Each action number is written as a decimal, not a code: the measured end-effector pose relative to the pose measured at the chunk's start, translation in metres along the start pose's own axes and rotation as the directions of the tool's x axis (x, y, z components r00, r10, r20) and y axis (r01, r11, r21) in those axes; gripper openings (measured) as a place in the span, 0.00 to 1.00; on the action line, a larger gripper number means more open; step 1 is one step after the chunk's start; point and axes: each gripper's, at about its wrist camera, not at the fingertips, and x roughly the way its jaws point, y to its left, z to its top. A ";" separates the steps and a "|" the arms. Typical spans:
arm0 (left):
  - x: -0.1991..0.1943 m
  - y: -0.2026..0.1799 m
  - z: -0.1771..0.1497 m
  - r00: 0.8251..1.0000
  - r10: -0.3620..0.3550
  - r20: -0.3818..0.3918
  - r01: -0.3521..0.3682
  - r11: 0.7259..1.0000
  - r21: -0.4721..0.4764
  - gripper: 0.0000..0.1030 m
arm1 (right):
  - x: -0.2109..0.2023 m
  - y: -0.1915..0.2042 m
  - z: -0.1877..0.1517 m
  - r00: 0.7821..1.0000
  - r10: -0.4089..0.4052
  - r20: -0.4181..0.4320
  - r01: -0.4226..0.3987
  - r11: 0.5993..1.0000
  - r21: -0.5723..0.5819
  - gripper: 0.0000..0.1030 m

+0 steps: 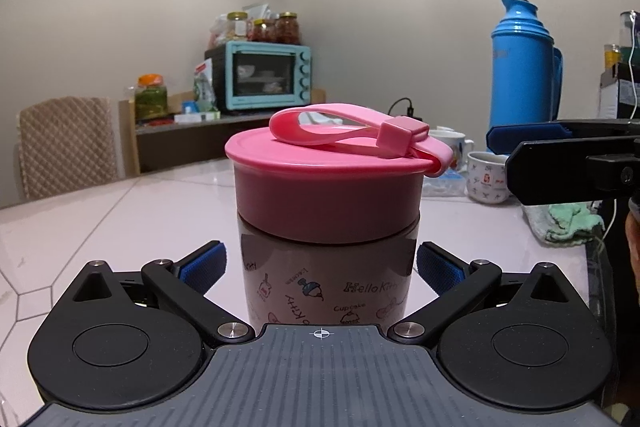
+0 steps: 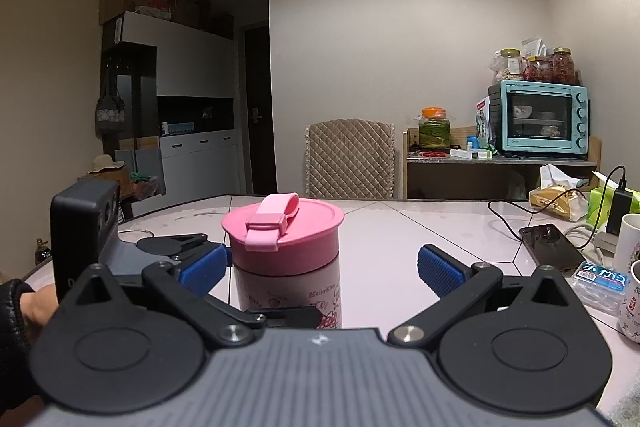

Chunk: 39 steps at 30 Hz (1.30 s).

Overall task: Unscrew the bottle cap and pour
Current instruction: 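Close the left gripper around the pink bottle's body, then bring the right gripper over the pink lid and close on its rim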

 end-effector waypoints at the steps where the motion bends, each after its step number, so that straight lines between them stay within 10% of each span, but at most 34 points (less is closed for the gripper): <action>1: 0.000 0.001 0.000 1.000 -0.001 0.002 0.001 1.000 -0.002 1.00 | 0.001 0.000 0.000 1.000 0.001 -0.001 -0.001 1.000 -0.001 1.00; 39: 0.002 0.013 0.002 0.997 -0.080 0.013 0.080 0.997 -0.005 0.87 | 0.060 0.036 0.031 0.995 0.000 -0.103 -0.014 0.990 -0.141 1.00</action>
